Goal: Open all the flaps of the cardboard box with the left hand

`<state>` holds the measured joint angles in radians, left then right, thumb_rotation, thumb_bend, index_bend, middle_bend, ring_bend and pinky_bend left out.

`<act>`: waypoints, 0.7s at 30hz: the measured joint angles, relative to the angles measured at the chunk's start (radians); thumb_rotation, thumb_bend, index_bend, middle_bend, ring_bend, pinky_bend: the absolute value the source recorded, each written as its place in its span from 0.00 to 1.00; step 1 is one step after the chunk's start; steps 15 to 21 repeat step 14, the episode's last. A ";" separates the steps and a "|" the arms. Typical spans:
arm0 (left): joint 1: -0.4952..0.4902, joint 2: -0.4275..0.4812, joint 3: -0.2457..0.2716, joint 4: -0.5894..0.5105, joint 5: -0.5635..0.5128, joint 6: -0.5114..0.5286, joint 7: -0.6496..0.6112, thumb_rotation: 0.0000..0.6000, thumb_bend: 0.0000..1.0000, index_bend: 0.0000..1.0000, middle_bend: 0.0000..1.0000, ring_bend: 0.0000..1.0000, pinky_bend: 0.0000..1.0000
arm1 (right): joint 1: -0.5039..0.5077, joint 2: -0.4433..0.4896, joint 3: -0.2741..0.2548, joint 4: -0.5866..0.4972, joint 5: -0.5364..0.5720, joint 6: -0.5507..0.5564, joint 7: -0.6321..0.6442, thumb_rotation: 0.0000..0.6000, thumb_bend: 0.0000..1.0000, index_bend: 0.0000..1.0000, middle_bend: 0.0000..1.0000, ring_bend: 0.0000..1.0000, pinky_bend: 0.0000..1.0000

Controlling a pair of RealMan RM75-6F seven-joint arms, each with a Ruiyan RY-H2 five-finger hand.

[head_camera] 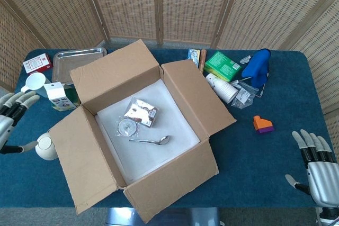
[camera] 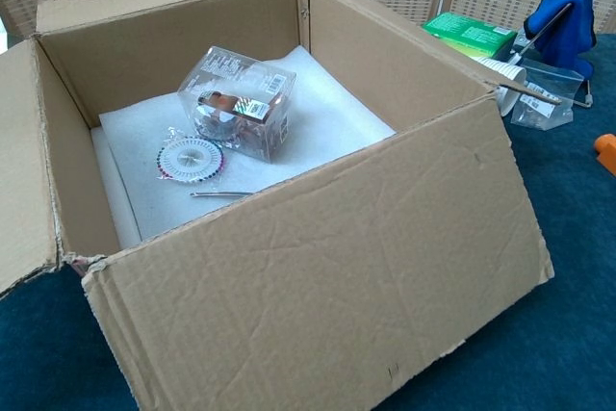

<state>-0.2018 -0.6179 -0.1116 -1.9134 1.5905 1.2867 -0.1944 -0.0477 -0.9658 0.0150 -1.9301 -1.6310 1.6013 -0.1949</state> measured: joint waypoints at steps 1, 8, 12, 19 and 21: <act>0.022 -0.021 0.010 0.012 -0.007 0.026 0.006 1.00 0.00 0.00 0.00 0.00 0.00 | 0.000 -0.001 0.002 0.001 0.000 0.004 0.000 1.00 0.00 0.00 0.00 0.00 0.00; 0.141 -0.167 0.052 0.104 -0.037 0.210 0.061 1.00 0.00 0.00 0.00 0.00 0.00 | -0.003 -0.013 0.017 0.014 0.009 0.022 0.003 1.00 0.00 0.00 0.00 0.00 0.00; 0.186 -0.234 0.063 0.161 -0.030 0.303 0.059 1.00 0.00 0.00 0.00 0.00 0.00 | -0.004 -0.014 0.020 0.016 0.011 0.026 0.003 1.00 0.00 0.00 0.00 0.00 0.00; 0.202 -0.254 0.067 0.177 -0.026 0.331 0.045 1.00 0.00 0.00 0.00 0.00 0.00 | -0.004 -0.015 0.021 0.017 0.011 0.030 0.002 1.00 0.00 0.00 0.00 0.00 0.00; 0.202 -0.254 0.067 0.177 -0.026 0.331 0.045 1.00 0.00 0.00 0.00 0.00 0.00 | -0.004 -0.015 0.021 0.017 0.011 0.030 0.002 1.00 0.00 0.00 0.00 0.00 0.00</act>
